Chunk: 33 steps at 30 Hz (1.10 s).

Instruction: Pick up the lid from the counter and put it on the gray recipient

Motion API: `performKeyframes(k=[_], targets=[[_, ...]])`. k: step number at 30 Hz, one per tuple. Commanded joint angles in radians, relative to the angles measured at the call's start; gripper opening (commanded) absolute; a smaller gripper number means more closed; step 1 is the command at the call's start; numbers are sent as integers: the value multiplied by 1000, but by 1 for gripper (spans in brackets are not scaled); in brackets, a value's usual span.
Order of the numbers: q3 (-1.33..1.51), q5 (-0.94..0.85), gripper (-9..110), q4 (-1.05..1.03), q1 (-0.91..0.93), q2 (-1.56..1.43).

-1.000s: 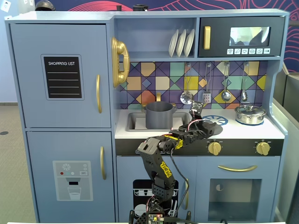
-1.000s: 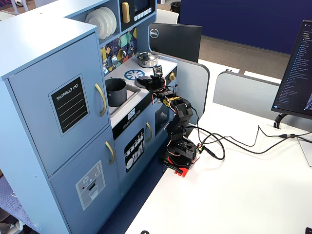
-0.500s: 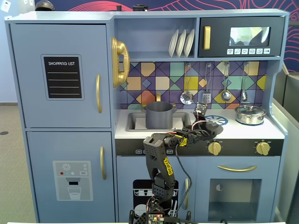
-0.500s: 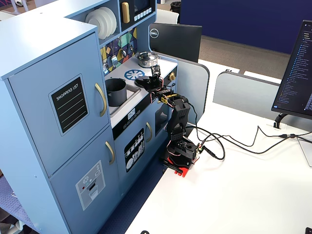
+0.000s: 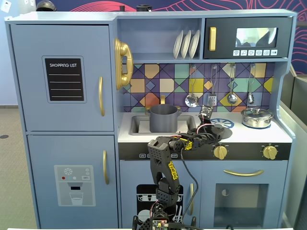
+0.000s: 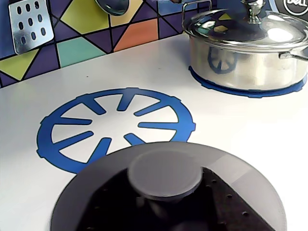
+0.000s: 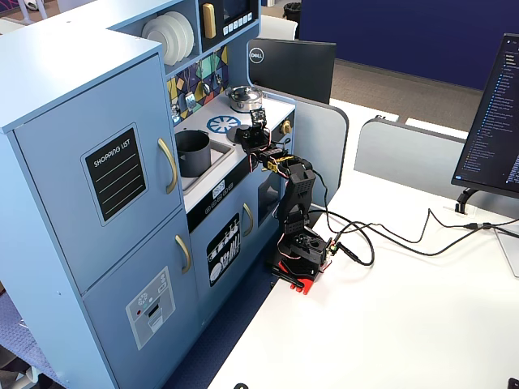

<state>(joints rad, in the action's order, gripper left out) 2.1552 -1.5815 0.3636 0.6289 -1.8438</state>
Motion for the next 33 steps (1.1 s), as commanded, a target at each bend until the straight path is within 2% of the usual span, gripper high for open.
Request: performKeyframes(k=[1, 11, 18, 26, 33], targets=[[-40, -17, 0, 25, -17, -25], [-117, -31, 0, 23, -48, -81], [-313, -37, 0, -114, -81, -135], [-405, 41, 0, -368, -252, -278], [-387, 3, 0, -422, -437, -330]])
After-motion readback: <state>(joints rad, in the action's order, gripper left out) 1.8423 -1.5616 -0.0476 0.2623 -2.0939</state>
